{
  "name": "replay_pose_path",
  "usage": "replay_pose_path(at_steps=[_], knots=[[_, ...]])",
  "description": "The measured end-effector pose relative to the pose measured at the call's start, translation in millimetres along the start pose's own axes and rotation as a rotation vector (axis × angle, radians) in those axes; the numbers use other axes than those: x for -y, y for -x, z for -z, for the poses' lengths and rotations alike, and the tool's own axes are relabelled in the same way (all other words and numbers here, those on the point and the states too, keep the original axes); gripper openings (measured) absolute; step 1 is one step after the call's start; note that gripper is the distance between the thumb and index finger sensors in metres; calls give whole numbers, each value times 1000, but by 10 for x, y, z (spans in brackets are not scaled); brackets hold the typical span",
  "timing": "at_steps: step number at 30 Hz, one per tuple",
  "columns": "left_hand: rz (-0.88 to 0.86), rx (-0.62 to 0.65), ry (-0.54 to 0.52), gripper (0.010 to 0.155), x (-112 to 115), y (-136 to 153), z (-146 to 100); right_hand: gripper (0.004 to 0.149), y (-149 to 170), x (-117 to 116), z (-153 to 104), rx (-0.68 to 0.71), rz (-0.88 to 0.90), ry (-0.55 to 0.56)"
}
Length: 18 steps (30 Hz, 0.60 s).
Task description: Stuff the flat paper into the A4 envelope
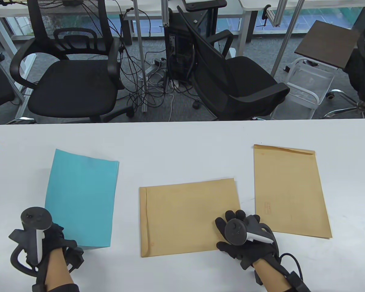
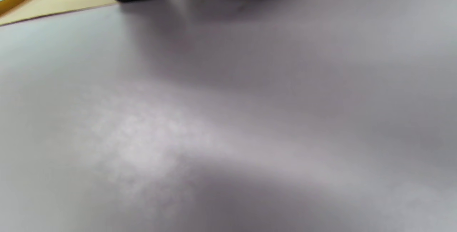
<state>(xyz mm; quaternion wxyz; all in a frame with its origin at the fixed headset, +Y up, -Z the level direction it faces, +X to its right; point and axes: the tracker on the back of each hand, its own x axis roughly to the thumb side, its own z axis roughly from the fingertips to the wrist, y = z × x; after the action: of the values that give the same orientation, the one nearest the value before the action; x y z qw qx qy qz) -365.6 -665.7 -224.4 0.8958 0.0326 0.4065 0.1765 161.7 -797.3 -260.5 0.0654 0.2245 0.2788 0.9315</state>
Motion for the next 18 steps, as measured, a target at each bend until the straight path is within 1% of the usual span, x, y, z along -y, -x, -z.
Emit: replay_pose_path(at_steps=[3,7,11,13,16,18], knots=[[-118,89,-34,44,-213,-123,-125,78,-2,3,4,-2,-2,-2],[-258,208,-51,43,-458,-296,-297,78,1,0,4,-2,4,-1],[-346,303,5,42,-636,-466,-441,78,0,-4,4,-3,2,1],[-377,349,95,42,-676,-550,-489,77,2,-7,4,-4,6,2],[-377,387,296,42,-683,-679,-548,78,1,-7,3,-5,7,1],[-345,405,366,42,-694,-758,-580,78,0,-7,2,-7,6,1]])
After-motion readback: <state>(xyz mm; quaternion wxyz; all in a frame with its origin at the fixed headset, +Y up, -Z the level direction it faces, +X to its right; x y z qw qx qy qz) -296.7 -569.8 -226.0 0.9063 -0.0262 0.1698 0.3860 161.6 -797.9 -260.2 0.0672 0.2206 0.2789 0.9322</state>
